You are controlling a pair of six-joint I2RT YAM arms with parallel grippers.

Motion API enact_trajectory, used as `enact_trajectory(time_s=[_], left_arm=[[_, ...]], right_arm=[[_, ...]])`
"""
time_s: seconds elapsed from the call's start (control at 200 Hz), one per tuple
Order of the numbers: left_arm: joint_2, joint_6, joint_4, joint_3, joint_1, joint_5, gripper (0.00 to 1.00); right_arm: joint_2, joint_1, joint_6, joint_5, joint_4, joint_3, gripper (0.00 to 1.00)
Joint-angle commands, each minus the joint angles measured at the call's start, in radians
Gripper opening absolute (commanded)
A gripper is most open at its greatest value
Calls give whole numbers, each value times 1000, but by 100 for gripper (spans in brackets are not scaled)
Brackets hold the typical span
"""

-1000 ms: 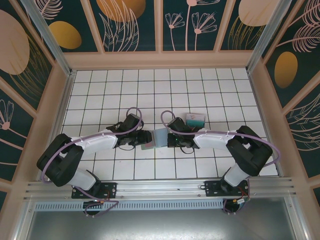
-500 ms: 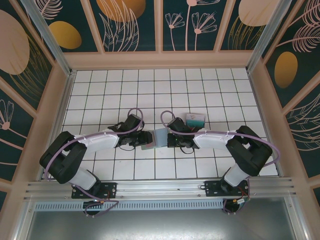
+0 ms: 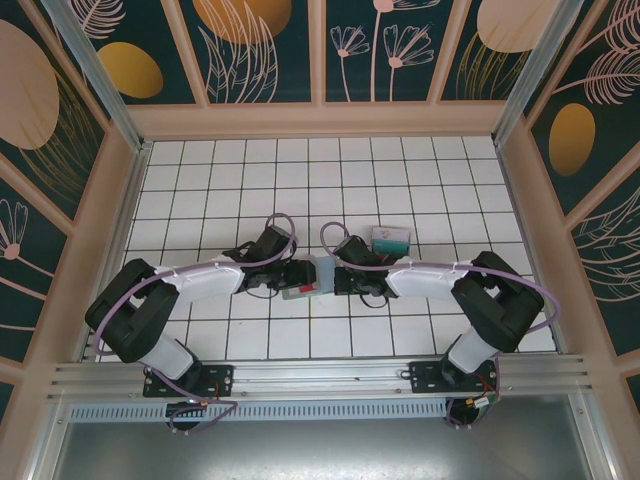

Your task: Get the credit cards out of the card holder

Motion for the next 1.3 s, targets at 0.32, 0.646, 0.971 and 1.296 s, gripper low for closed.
enact_trajectory(time_s=[0.32, 0.646, 0.971, 1.296], left_arm=[[-18, 25, 0, 28, -14, 21, 98], [-54, 21, -56, 24, -13, -28, 99], [-100, 43, -137, 44, -11, -76, 99], [-95, 73, -136, -6, 23, -121, 37]], right_arm=[[53, 17, 23, 7, -34, 2, 0], [17, 15, 27, 46, -52, 13, 3], [-30, -1, 10, 67, -100, 60, 8], [-37, -3, 24, -2, -68, 142, 10]])
